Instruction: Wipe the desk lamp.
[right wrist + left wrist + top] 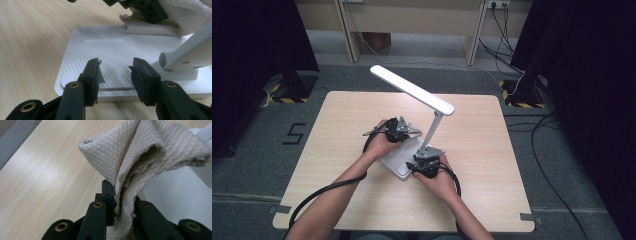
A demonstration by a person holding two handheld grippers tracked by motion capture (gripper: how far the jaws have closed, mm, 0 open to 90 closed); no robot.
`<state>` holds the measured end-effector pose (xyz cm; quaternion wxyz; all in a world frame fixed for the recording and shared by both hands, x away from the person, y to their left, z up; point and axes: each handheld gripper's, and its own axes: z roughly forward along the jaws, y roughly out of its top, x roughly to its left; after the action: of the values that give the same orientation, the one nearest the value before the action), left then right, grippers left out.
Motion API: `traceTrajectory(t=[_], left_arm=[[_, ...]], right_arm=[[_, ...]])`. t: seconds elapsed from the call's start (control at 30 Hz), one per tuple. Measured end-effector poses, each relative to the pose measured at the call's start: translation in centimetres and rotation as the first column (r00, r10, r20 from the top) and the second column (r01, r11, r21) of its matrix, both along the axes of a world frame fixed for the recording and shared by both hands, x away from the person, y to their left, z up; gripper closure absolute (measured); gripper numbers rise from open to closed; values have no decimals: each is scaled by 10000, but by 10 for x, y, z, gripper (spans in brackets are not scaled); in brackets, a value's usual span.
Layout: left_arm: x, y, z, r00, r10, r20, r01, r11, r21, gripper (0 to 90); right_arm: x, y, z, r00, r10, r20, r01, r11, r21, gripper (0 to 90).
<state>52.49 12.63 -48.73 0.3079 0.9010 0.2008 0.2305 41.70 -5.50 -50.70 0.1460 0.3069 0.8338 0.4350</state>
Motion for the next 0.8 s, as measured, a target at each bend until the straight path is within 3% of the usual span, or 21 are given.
traceTrajectory(t=[0.2, 0.5, 0.57, 0.8], left_arm=[[-10, 6, 1, 9999, -59, -95, 60, 10000, 55, 830], [-38, 26, 0, 9995, -169, -264, 171, 9998, 95, 830], [-44, 31, 1, 9995, -239, -205, 244, 9995, 217, 830], [-61, 40, -1, 9996, -276, -116, 277, 9996, 71, 829]], right_arm=[[0, 0, 0, 10000, -23, 38, 23, 10000, 5, 576], [0, 0, 0, 9999, -78, -66, 79, 9999, 98, 581], [1, -1, -1, 9999, -107, -8, 107, 9999, 74, 590], [1, 0, -1, 9998, -208, 25, 208, 9998, 81, 584]])
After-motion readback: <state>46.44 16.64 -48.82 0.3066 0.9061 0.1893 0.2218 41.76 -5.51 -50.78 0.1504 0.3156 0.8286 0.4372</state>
